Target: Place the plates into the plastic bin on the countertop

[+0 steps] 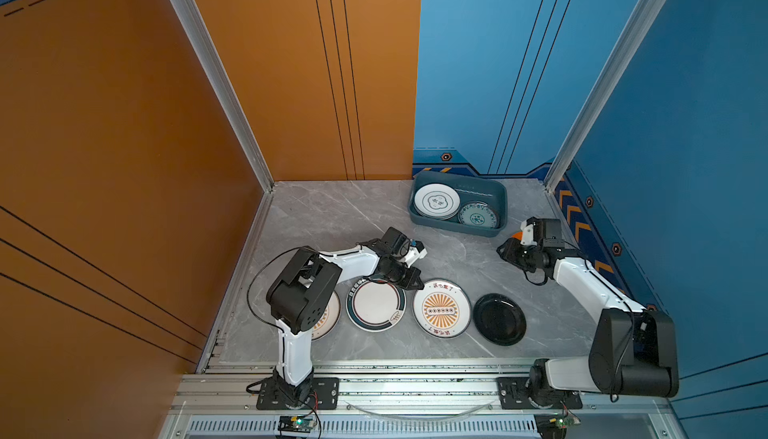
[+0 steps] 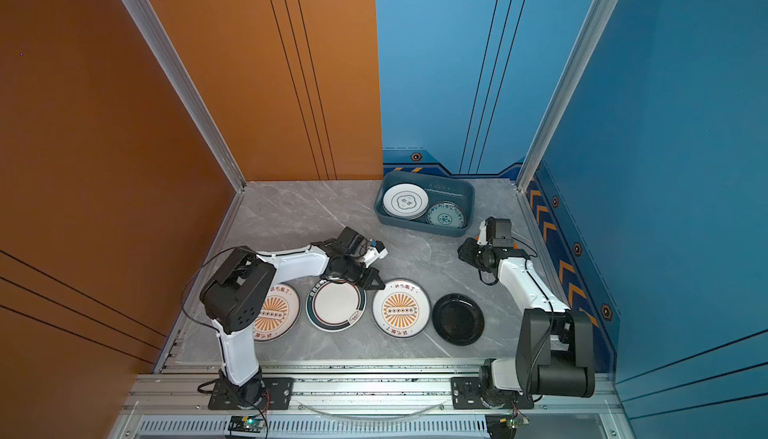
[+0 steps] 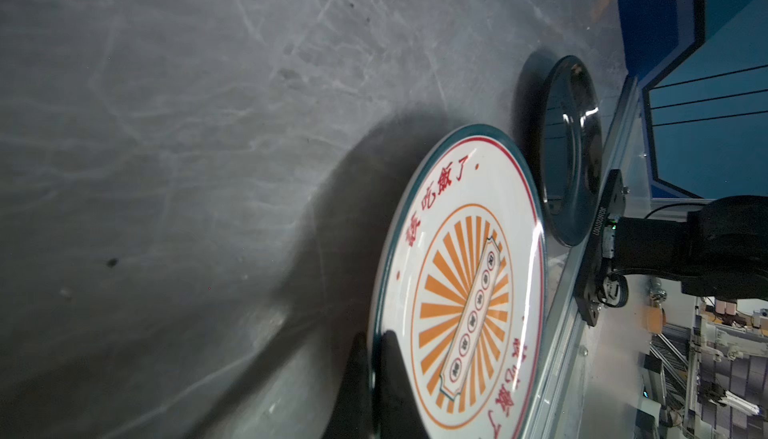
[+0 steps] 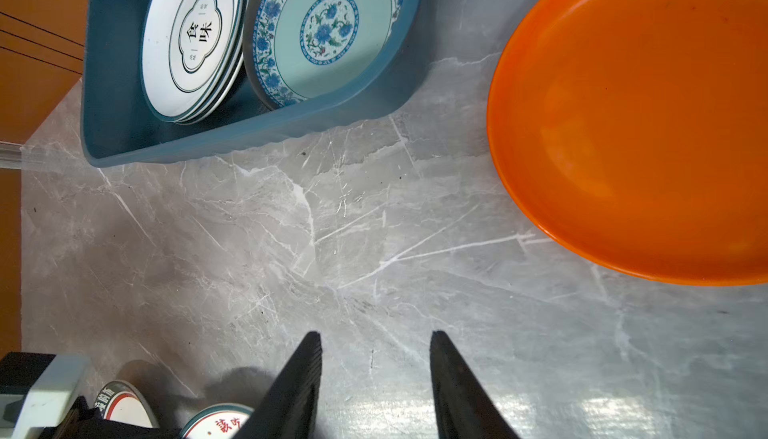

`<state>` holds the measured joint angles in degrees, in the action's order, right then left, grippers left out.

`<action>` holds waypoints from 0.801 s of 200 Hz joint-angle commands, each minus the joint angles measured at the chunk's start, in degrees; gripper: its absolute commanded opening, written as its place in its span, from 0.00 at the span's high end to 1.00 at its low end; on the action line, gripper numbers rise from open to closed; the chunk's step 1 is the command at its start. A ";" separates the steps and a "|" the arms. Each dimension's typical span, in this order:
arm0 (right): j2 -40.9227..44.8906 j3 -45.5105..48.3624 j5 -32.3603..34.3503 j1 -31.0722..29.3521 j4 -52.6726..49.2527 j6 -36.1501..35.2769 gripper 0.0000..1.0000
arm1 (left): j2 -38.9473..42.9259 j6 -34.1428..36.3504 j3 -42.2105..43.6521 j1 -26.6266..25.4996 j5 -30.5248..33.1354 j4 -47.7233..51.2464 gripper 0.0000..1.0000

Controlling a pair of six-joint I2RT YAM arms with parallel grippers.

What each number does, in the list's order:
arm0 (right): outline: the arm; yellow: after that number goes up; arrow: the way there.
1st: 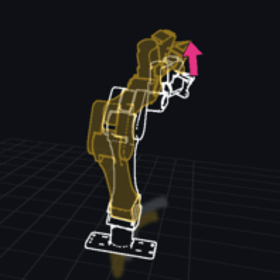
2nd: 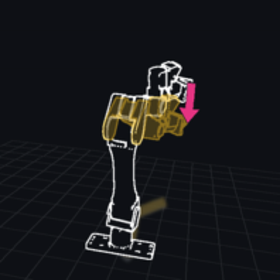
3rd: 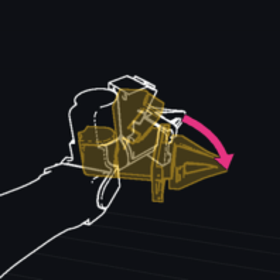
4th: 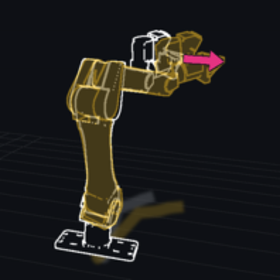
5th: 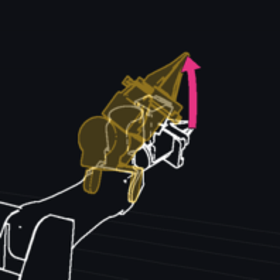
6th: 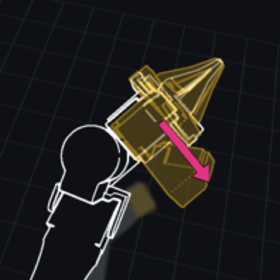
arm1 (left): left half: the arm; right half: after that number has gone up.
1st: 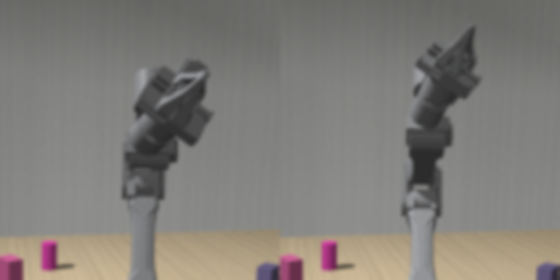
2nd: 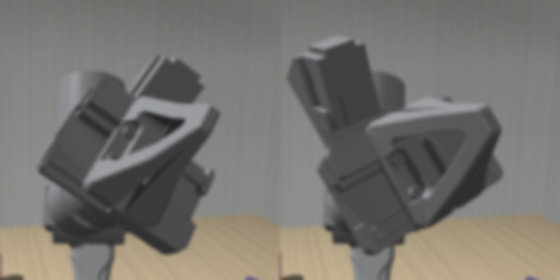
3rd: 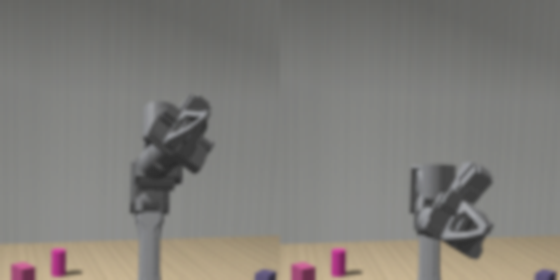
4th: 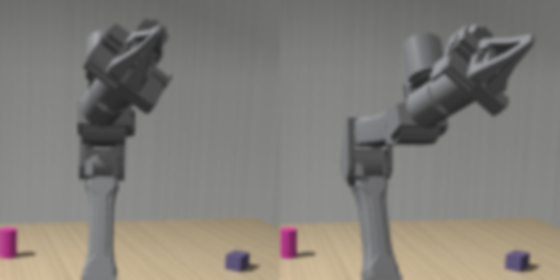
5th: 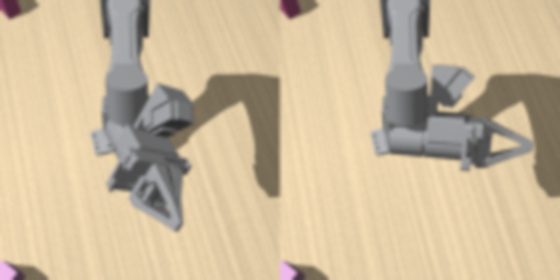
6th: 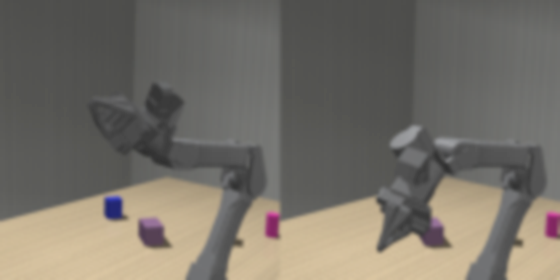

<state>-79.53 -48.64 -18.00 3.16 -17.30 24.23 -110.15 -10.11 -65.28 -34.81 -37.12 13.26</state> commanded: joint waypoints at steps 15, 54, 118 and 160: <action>-0.82 1.09 -0.31 -0.26 1.18 0.51 0.54 | -1.65 0.18 0.84 0.87 4.69 0.63 1.00; -0.56 1.42 -0.42 -0.26 1.32 0.55 0.54 | -1.30 -0.32 0.35 2.05 5.22 -0.13 1.00; 2.61 3.65 -5.00 -0.26 3.38 0.69 0.53 | -0.54 -2.64 -1.36 6.00 9.09 -1.41 1.00; 5.65 7.80 -12.04 -0.51 9.41 3.35 0.51 | 0.88 -6.25 0.24 9.82 8.93 -6.26 1.00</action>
<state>-76.05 -43.29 -24.18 3.09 -13.17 25.17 -110.15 -14.72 -65.71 -27.14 -34.74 8.91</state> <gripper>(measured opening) 0.478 0.060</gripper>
